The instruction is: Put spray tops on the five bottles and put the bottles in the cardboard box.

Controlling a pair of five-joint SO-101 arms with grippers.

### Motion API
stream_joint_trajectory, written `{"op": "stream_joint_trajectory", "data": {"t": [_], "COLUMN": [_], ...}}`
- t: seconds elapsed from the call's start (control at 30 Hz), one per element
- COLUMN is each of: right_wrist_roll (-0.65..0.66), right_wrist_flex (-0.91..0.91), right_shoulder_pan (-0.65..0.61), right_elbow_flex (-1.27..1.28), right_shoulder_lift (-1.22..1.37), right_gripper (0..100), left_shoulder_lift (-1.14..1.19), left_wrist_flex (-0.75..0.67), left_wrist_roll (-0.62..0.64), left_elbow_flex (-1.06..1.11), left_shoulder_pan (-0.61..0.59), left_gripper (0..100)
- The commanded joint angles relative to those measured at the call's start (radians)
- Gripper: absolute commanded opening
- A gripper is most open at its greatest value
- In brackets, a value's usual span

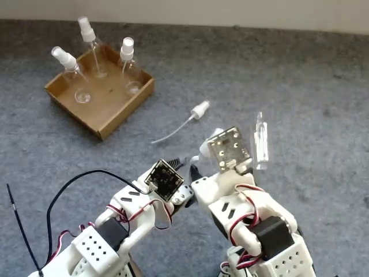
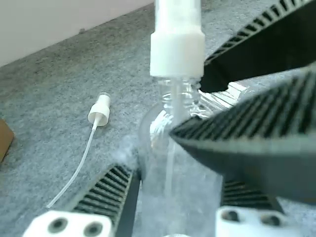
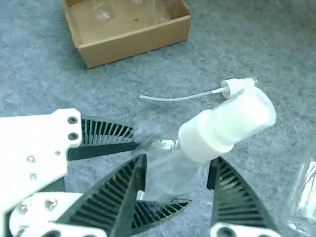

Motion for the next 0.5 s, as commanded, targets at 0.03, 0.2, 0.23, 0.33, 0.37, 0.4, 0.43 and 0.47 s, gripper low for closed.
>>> {"op": "stream_joint_trajectory", "data": {"t": [0.03, 0.2, 0.23, 0.33, 0.37, 0.4, 0.43, 0.47], "right_wrist_roll": [0.044, 0.044, 0.046, 0.046, 0.046, 0.046, 0.046, 0.046], "right_wrist_flex": [0.054, 0.111, 0.122, 0.134, 0.134, 0.133, 0.130, 0.127], "right_shoulder_pan": [-0.027, -0.027, -0.027, -0.025, -0.019, -0.002, 0.021, 0.047], "right_elbow_flex": [-0.036, -0.136, -0.157, -0.200, -0.205, -0.202, -0.200, -0.194], "right_shoulder_lift": [-0.013, -0.013, -0.013, -0.013, -0.013, -0.013, -0.013, -0.013], "right_gripper": [18.2, 18.2, 18.2, 18.2, 18.2, 18.0, 17.6, 16.9], "left_shoulder_lift": [-0.019, -0.019, -0.019, -0.019, -0.019, -0.019, -0.019, -0.019], "left_wrist_flex": [-0.023, -0.025, -0.025, -0.025, -0.025, -0.025, -0.025, -0.026], "left_wrist_roll": [0.009, 0.009, 0.009, 0.009, 0.009, 0.009, 0.009, 0.009], "left_elbow_flex": [-0.010, -0.012, -0.012, -0.015, -0.016, -0.019, -0.021, -0.022], "left_shoulder_pan": [-0.042, -0.096, -0.104, -0.125, -0.131, -0.137, -0.143, -0.151], "left_gripper": [10, 10, 10, 10, 10, 10, 10, 10]}}
